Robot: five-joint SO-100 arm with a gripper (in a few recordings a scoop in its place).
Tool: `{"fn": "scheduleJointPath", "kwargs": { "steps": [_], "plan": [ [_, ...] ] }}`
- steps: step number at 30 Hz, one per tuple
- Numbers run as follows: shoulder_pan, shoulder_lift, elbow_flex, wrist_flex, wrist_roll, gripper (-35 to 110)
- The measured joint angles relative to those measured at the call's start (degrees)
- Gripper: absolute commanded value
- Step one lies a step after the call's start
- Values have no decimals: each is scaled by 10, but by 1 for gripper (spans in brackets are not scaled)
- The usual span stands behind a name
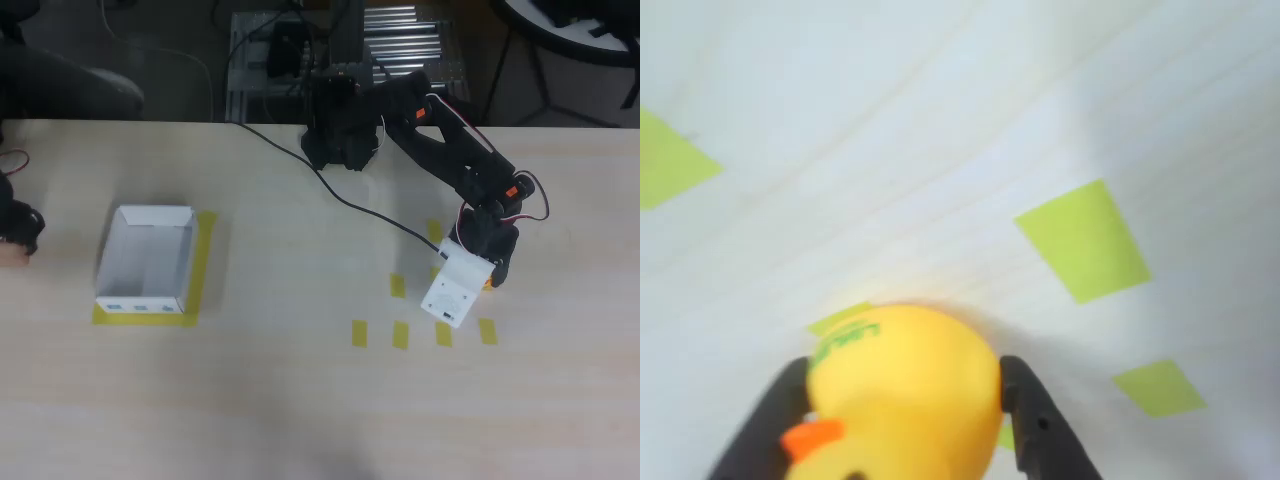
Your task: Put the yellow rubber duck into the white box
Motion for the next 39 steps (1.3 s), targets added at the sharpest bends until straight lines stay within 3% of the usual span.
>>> {"fn": "scheduleJointPath", "kwargs": {
  "steps": [16, 21, 30, 39],
  "plan": [
    [33, 0, -91, 27, 56, 0],
    [79, 118, -90, 47, 88, 0],
    [249, 503, 12, 47, 96, 0],
    [564, 794, 227, -43, 61, 0]
  ]
}}
